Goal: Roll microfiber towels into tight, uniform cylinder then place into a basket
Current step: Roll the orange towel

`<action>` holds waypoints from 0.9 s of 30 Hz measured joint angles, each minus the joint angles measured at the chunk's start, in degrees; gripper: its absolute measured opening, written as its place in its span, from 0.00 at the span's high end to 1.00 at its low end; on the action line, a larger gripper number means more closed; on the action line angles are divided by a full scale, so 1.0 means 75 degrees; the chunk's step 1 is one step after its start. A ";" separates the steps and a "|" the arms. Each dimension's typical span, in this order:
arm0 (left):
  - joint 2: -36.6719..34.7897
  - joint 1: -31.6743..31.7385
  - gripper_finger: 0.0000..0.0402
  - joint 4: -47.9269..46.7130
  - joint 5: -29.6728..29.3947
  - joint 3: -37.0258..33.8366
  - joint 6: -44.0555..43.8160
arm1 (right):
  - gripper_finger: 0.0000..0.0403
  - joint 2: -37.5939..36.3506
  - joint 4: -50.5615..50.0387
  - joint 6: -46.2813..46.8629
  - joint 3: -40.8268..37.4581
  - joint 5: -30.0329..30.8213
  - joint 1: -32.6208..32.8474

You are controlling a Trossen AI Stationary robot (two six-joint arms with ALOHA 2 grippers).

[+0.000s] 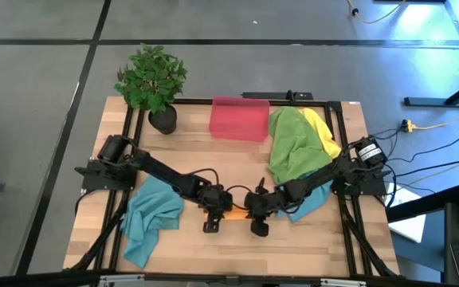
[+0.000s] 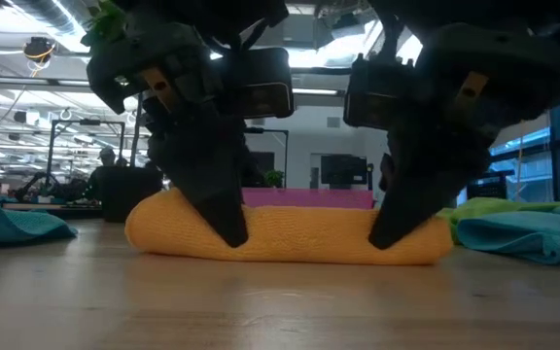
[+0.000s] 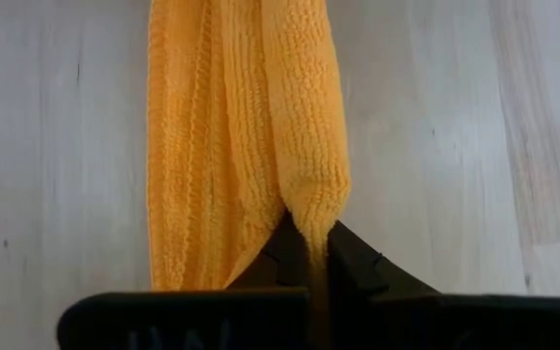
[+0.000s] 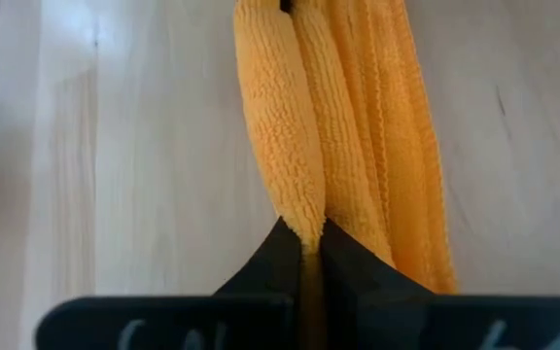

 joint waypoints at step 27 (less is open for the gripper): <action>-0.1034 0.0067 0.81 0.3124 -0.0297 -0.2379 -0.0545 | 0.96 0.0029 0.0930 0.0659 -0.0469 -0.0872 -0.0772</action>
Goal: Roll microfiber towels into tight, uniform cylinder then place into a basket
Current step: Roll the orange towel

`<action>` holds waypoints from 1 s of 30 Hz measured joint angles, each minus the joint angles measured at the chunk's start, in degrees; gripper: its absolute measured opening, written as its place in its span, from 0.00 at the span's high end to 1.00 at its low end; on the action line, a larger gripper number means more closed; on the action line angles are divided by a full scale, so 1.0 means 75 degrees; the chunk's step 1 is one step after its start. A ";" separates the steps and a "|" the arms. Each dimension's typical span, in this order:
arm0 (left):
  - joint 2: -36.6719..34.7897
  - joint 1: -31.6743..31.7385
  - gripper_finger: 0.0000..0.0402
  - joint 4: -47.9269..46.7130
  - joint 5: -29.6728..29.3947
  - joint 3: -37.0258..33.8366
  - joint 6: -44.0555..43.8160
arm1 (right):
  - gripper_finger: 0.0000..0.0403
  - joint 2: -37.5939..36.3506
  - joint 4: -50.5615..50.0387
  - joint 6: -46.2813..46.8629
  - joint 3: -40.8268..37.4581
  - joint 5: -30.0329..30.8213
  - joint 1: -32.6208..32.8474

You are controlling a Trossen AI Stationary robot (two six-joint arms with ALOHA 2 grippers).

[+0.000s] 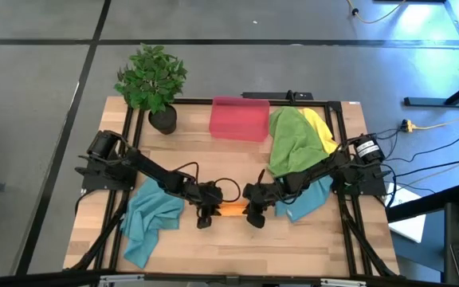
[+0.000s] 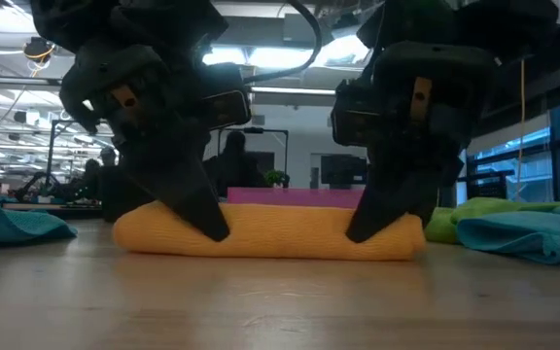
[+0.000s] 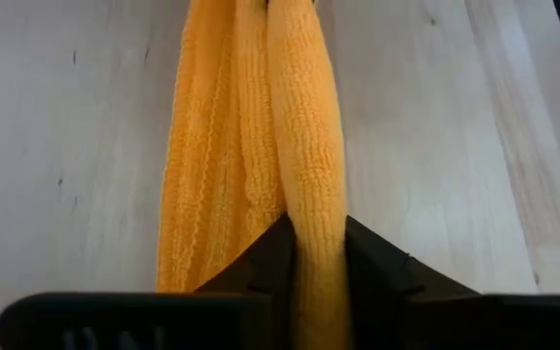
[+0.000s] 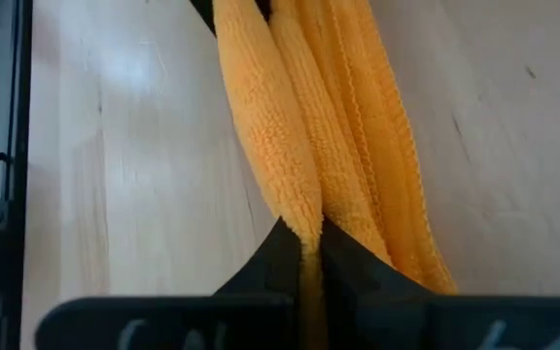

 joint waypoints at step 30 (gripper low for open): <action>-0.1331 -0.1489 0.76 0.0051 -0.3077 0.0200 0.2468 | 0.96 0.0000 -0.0317 0.0239 -0.0006 -0.0601 -0.0295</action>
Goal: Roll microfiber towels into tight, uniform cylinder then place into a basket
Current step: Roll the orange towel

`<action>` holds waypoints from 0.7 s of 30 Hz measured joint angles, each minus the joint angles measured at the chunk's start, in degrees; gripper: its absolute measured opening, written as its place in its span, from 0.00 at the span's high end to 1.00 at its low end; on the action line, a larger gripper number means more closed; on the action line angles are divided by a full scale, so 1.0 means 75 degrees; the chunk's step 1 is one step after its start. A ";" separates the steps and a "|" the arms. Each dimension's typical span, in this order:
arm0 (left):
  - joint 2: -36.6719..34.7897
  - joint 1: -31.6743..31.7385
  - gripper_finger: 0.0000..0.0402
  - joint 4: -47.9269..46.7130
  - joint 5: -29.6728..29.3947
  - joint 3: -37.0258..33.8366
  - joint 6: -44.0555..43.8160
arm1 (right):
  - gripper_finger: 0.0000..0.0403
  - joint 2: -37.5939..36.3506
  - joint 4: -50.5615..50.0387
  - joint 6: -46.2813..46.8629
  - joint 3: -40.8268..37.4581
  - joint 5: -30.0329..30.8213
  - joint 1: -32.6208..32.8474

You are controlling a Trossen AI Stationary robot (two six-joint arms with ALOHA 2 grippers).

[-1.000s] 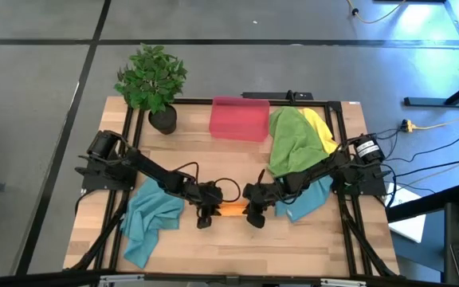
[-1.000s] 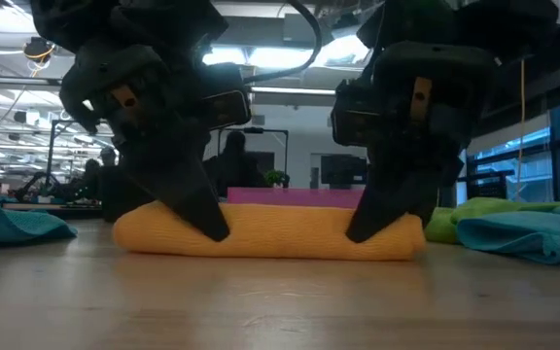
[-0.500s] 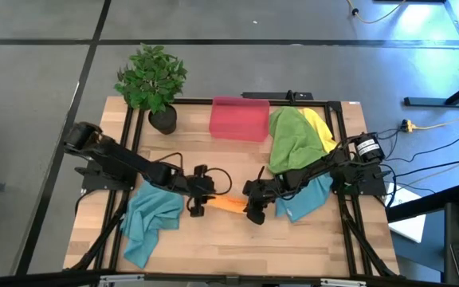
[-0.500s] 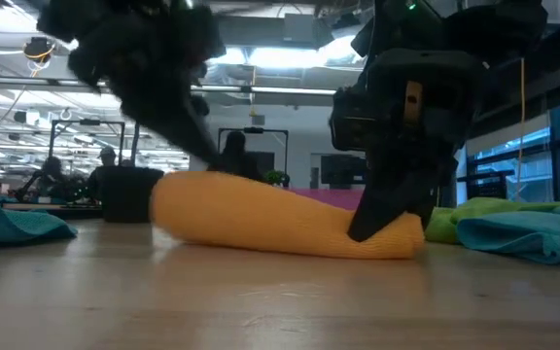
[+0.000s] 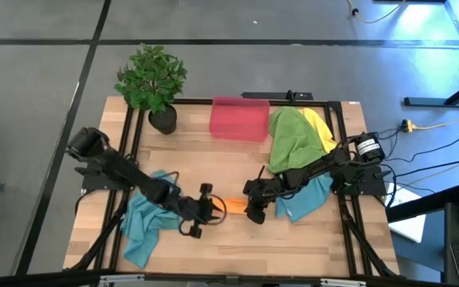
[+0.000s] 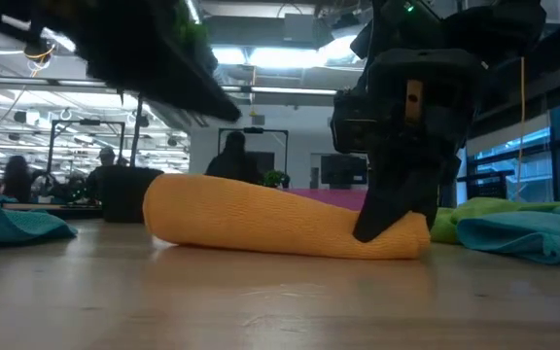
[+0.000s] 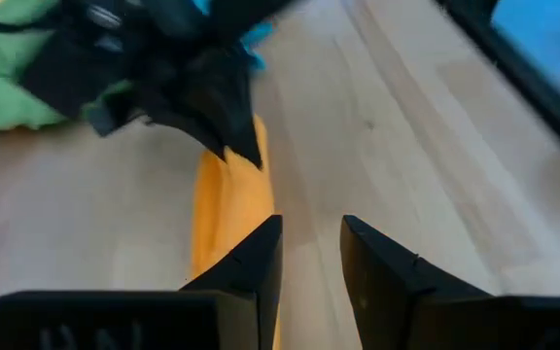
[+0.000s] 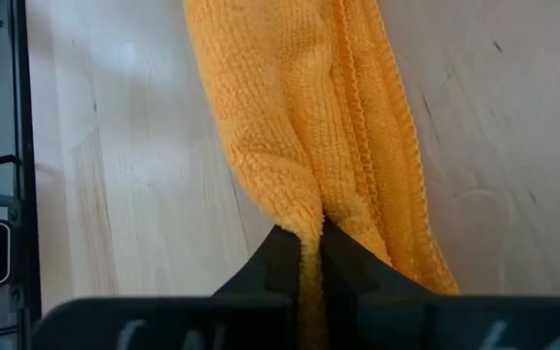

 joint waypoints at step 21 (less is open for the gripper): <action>0.1824 0.0789 0.76 -0.0860 0.0315 0.1259 0.0177 | 0.96 0.0000 -0.0002 -0.0035 0.0000 0.0024 0.0000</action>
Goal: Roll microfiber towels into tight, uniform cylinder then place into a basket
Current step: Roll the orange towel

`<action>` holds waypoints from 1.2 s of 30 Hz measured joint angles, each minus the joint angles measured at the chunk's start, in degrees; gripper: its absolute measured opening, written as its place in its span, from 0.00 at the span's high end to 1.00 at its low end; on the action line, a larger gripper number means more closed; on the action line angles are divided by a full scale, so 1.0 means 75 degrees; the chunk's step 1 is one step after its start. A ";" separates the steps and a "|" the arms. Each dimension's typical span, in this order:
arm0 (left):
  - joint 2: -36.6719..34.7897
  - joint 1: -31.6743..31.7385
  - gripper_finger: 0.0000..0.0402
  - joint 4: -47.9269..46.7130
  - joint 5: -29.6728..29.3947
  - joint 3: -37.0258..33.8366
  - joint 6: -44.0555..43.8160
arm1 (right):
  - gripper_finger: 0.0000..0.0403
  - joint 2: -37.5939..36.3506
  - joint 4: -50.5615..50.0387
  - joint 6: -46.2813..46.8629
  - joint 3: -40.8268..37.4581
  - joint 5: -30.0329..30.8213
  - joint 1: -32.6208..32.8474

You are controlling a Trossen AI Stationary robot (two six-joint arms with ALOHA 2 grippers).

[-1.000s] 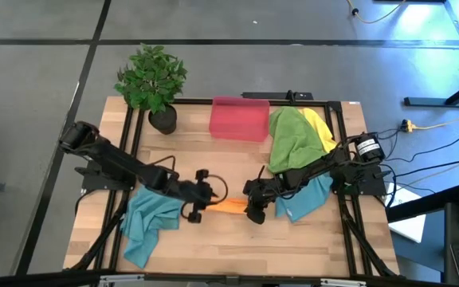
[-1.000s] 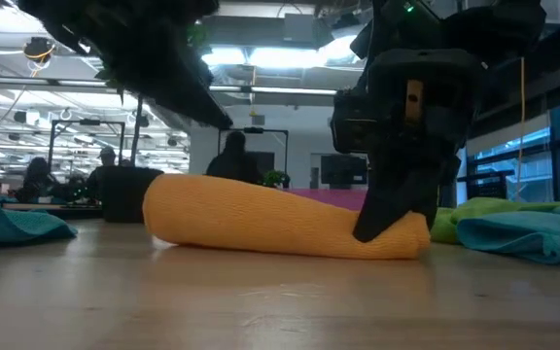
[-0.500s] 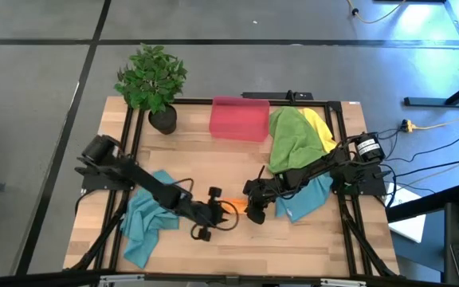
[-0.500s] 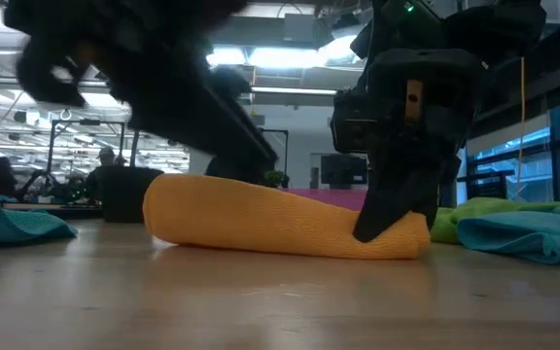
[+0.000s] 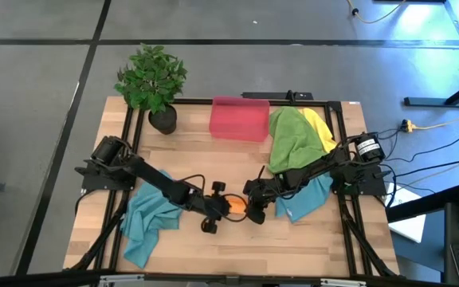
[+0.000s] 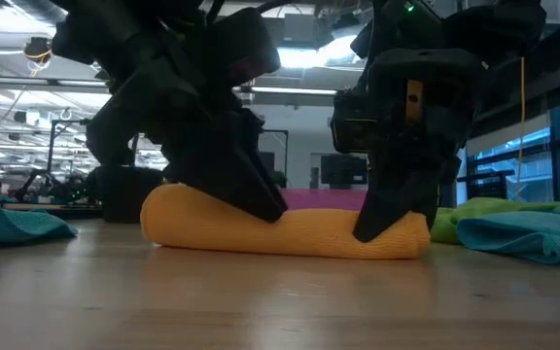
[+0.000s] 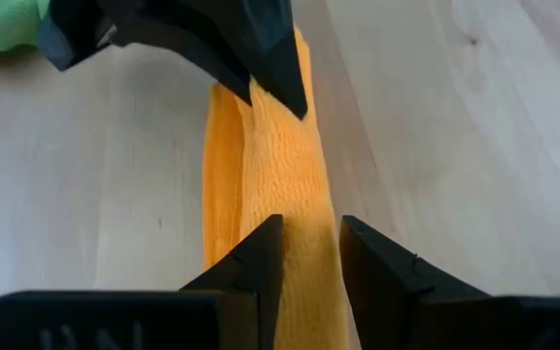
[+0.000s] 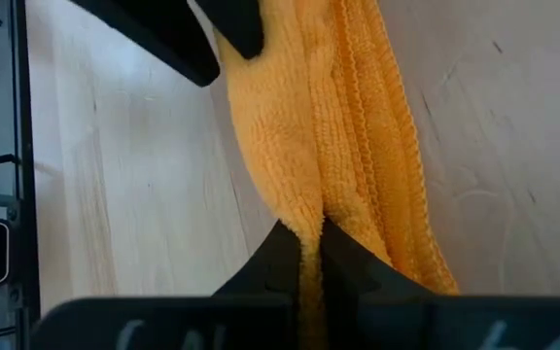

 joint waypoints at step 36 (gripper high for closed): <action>0.0600 0.0304 0.63 -0.0311 0.0252 0.0026 -0.0381 | 0.86 -0.0180 -0.0143 -0.0532 0.0149 -0.0039 0.0019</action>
